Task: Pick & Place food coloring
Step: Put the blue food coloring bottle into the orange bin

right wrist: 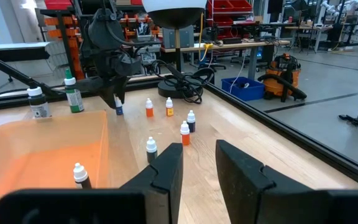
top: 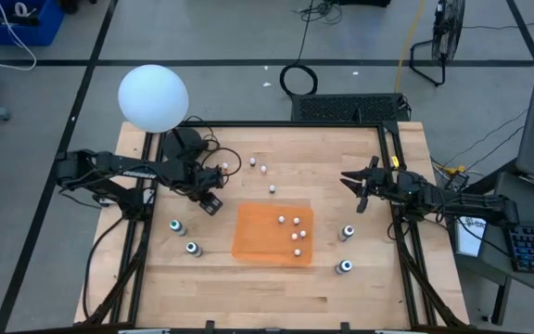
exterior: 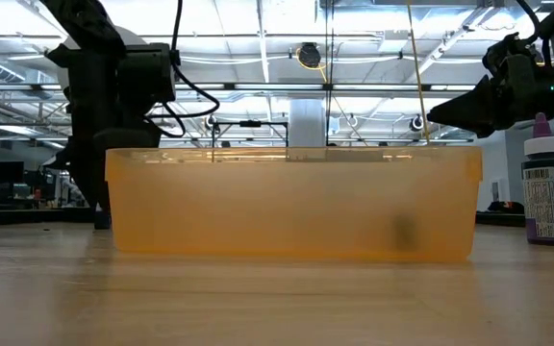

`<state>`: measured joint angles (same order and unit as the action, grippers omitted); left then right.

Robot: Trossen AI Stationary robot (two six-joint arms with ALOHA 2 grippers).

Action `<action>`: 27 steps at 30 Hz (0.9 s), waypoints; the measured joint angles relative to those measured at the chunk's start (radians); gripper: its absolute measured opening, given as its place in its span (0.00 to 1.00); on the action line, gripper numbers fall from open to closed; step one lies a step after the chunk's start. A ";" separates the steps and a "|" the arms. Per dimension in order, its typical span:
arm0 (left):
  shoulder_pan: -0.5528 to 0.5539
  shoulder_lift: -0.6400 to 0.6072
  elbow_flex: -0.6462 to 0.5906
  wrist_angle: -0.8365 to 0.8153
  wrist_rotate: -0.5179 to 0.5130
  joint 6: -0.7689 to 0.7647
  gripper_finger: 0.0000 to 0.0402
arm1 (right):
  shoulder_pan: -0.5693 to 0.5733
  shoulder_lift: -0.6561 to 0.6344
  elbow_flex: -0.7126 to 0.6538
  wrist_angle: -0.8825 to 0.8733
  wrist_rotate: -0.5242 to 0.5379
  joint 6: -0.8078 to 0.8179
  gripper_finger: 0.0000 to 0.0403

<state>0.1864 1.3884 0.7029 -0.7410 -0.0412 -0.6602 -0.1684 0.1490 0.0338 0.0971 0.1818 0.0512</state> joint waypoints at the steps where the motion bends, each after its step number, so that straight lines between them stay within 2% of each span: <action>1: 0.000 0.000 0.000 0.000 0.004 0.000 0.37 | 0.000 0.000 0.000 0.000 0.000 0.000 0.21; 10: 0.000 0.000 0.000 0.032 0.007 0.052 0.16 | 0.000 0.000 0.000 0.000 0.000 0.000 0.21; 15: -0.013 -0.001 0.048 0.034 0.052 0.083 0.17 | 0.000 0.000 0.001 0.000 0.000 0.000 0.21; 18: -0.038 -0.001 0.117 0.023 0.097 0.116 0.20 | 0.000 0.000 0.001 0.000 0.000 0.000 0.21; 22: -0.094 -0.001 0.256 0.018 0.146 0.173 0.18 | 0.000 0.000 0.001 0.000 0.000 0.000 0.21; 24: -0.132 0.010 0.342 0.019 0.140 0.209 0.16 | 0.000 0.000 0.001 0.000 0.000 0.000 0.21; 27: -0.190 0.060 0.480 -0.015 0.078 0.280 0.15 | 0.000 0.000 0.001 0.000 0.000 0.000 0.21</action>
<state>-0.0039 1.4488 1.1827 -0.7558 0.0366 -0.3804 -0.1684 0.1490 0.0345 0.0967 0.1818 0.0513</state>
